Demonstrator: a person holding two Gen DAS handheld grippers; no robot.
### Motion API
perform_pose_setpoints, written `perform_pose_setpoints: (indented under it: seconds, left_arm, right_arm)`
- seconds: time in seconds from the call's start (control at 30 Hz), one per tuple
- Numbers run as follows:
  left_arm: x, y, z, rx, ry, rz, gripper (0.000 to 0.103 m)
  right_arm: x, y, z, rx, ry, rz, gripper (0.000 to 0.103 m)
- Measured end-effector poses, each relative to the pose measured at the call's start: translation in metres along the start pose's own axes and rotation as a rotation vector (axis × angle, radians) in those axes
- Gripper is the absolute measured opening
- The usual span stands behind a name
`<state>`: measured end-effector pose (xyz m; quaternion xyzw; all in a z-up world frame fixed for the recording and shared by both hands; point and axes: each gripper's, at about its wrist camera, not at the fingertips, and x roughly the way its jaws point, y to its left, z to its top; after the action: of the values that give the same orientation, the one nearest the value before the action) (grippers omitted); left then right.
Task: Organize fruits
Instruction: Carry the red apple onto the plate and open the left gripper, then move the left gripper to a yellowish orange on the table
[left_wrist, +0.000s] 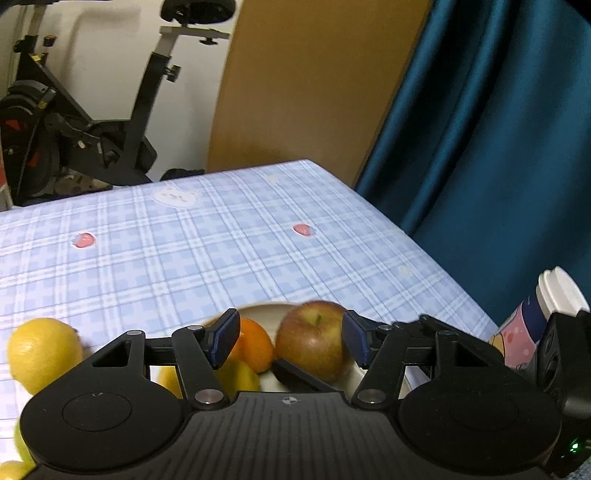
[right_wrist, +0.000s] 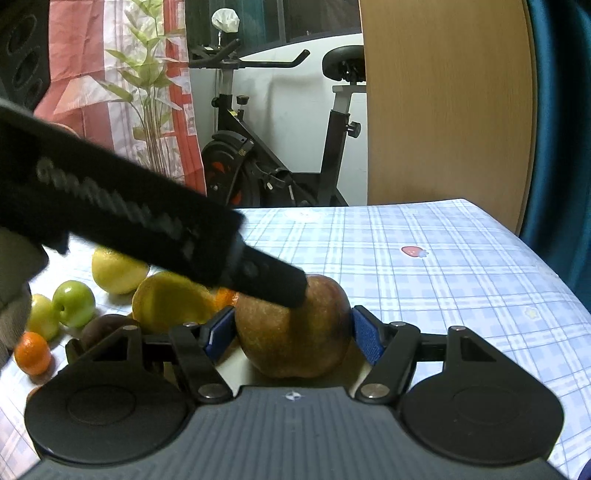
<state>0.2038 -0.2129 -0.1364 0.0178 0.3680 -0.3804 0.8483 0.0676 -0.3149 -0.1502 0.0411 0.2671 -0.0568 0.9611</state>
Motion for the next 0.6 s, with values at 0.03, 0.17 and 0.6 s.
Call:
perform_pose_setpoints:
  seconds: [0.03,0.17,0.6]
  left_arm:
    - [-0.004,0.003,0.001,-0.007,-0.007,0.003,0.063]
    - [-0.025,0.017,0.001,-0.035,-0.036,0.022,0.063]
    - [-0.150,0.093,-0.046,-0.201,-0.196,0.268,0.064]
  right_arm:
    - [0.000,0.000,0.000,-0.002,-0.003,-0.002,0.070]
    - [-0.007,0.000,-0.003,-0.002,-0.041,-0.011,0.082]
    - [-0.033,-0.003,-0.010,0.066,-0.185,0.001,0.085]
